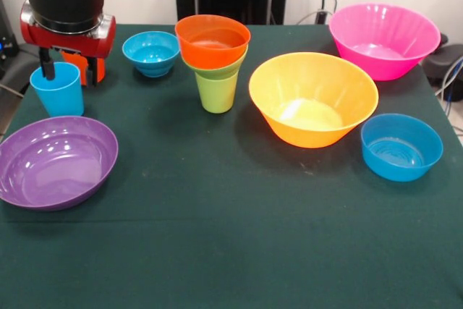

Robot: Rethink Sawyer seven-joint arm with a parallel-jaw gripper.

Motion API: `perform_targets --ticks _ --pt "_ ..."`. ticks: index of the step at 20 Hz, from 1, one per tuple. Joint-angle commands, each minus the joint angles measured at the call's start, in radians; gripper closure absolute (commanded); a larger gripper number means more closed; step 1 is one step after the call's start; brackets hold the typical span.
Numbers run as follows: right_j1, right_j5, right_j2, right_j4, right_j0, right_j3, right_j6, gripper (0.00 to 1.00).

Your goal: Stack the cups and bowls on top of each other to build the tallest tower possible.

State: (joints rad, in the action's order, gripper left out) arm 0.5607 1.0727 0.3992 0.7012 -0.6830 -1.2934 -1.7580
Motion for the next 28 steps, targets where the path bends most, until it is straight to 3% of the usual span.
perform_targets --ticks 1,14,21,28 --pt "-0.052 0.014 -0.041 0.045 0.045 0.013 0.037 0.00" --pt "-0.086 0.006 -0.093 0.056 0.073 0.041 0.033 0.00" --pt "-0.102 0.052 -0.144 0.084 0.107 0.084 0.047 0.00" --pt "-0.112 0.037 -0.185 0.068 0.122 0.091 0.046 0.00"
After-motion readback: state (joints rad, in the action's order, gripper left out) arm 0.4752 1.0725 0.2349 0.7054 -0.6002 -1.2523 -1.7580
